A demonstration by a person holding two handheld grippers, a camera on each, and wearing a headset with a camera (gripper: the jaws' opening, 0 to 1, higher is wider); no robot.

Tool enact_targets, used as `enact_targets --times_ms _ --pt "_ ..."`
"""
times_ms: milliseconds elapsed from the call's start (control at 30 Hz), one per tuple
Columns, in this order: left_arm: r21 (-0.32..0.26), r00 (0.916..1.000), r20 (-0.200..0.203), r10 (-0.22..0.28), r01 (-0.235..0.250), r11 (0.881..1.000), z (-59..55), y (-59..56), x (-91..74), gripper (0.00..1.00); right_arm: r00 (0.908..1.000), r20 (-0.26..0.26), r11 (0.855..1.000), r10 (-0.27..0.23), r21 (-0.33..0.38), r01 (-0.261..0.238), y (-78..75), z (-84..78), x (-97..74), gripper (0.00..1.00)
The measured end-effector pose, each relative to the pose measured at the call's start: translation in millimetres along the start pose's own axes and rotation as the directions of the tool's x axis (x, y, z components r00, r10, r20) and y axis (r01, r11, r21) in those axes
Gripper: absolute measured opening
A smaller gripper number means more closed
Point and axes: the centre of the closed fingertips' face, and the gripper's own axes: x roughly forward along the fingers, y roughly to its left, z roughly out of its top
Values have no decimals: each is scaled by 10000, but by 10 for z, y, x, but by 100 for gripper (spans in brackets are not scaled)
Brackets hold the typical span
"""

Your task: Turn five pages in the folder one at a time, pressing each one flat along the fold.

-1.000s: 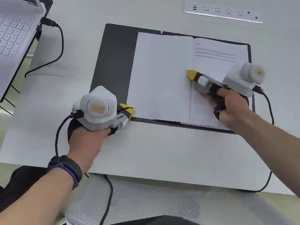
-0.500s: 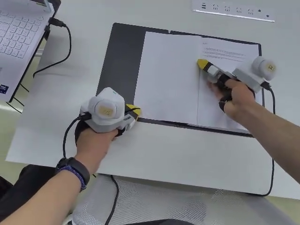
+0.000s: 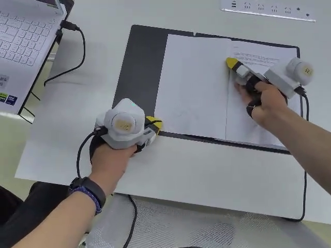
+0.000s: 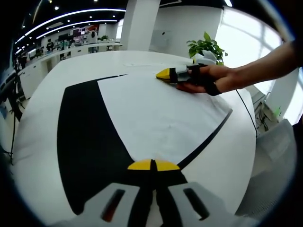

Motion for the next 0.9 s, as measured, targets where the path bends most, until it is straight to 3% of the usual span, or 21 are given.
enact_targets --times_ms 167,267,400,667,900 --pt "14 10000 -10 13 -13 10000 1 0 2 0 10000 -32 9999 -90 -48 90 -108 74 123 0" --pt "19 10000 -13 38 -38 10000 4 0 -1 0 9997 -187 9995 -159 -264 154 -88 93 182 0" --pt "26 10000 -17 58 -58 10000 6 -5 -5 0 9995 -124 9994 -289 -217 286 -240 254 305 0" --pt "-141 9999 -20 124 -124 9998 0 -13 -10 0 9969 576 9984 -536 216 524 -198 359 366 0" --pt "-240 9998 -10 193 -193 9995 0 -11 -14 0 9956 708 9976 -606 381 580 -161 384 382 0"
